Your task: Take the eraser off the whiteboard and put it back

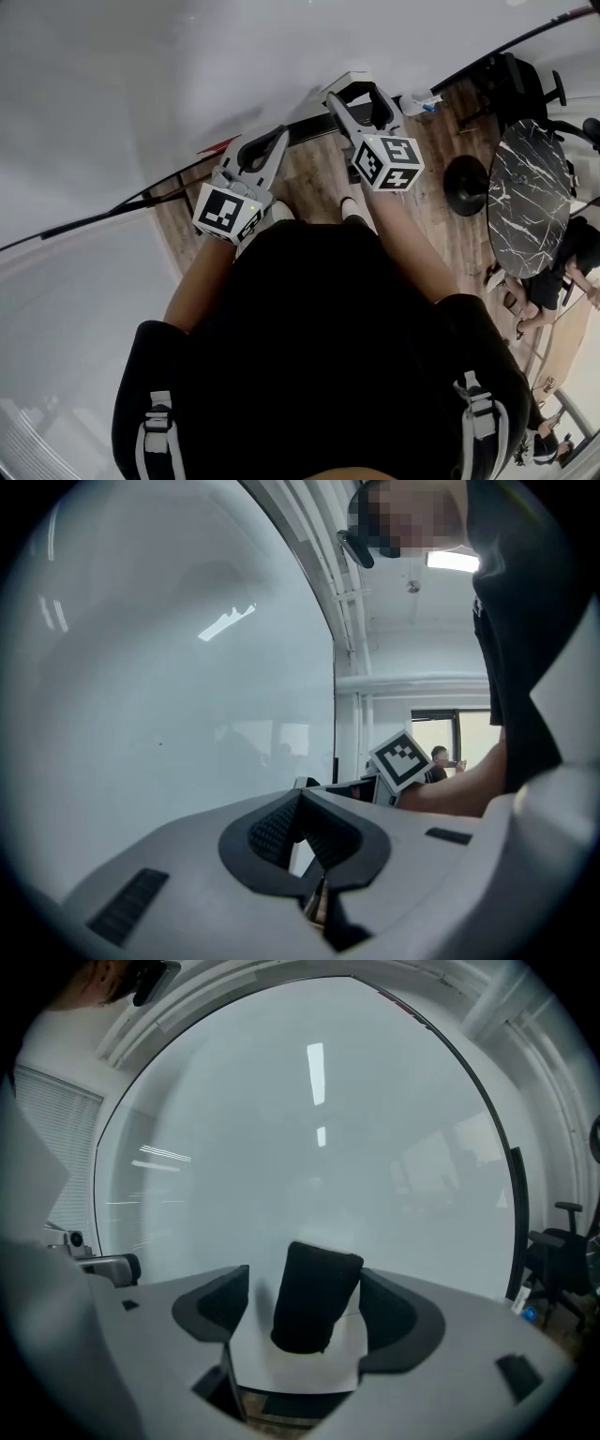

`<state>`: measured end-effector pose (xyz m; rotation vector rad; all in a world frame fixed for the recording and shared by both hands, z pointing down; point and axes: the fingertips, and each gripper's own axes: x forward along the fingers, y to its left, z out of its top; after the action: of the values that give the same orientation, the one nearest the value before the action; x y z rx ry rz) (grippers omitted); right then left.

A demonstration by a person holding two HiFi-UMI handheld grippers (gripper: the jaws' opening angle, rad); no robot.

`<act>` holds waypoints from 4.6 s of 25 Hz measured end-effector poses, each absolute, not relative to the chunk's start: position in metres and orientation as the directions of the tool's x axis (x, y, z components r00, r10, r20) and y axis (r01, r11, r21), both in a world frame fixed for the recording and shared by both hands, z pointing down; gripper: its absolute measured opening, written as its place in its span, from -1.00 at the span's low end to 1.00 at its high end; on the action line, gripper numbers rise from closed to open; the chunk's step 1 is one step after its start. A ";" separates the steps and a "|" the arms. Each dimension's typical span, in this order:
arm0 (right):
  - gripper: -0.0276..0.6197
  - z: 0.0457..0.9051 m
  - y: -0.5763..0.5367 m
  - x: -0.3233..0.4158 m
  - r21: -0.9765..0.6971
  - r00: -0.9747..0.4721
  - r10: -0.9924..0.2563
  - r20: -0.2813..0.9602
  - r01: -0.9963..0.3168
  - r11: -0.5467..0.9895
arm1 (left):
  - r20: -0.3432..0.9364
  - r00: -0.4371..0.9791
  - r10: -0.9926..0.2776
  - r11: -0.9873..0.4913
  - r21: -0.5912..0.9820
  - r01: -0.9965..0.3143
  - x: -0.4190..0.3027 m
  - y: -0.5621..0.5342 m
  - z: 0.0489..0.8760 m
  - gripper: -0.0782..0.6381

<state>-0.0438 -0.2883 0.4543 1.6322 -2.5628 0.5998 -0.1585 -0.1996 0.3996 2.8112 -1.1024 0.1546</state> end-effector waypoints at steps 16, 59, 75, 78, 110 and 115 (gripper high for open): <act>-0.08 0.469 -0.304 -0.039 -0.279 -0.381 -0.890 0.251 -0.909 0.311 | 0.150 0.710 -0.688 -0.706 0.086 -0.703 -0.173 -0.194 0.403 -0.77; -0.19 0.380 -0.207 -0.130 0.042 -0.653 -0.747 0.121 -0.749 0.661 | 0.156 0.724 -0.672 -0.734 -0.007 -0.679 -0.226 -0.171 0.379 -0.77; -0.18 0.360 -0.196 -0.125 0.082 -0.756 -0.647 0.095 -0.642 0.762 | 0.105 0.653 -0.750 -0.657 -0.010 -0.754 -0.222 -0.164 0.363 -0.77; -0.18 0.358 -0.195 -0.123 0.079 -0.771 -0.631 0.090 -0.626 0.776 | 0.087 0.639 -0.764 -0.642 -0.012 -0.766 -0.218 -0.163 0.359 -0.77; -0.18 0.354 -0.201 -0.061 0.082 -0.690 -0.712 0.128 -0.708 0.701 | 0.059 0.659 -0.750 -0.661 -0.016 -0.750 -0.165 -0.163 0.345 -0.77; -0.17 0.354 -0.207 -0.044 0.101 -0.643 -0.756 0.126 -0.750 0.654 | 0.042 0.687 -0.726 -0.687 -0.005 -0.726 -0.149 -0.169 0.347 -0.77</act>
<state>-0.0442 -0.2067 0.3541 1.2433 -2.7123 -0.0596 -0.1495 -0.1695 0.3467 2.8735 -1.2369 0.0636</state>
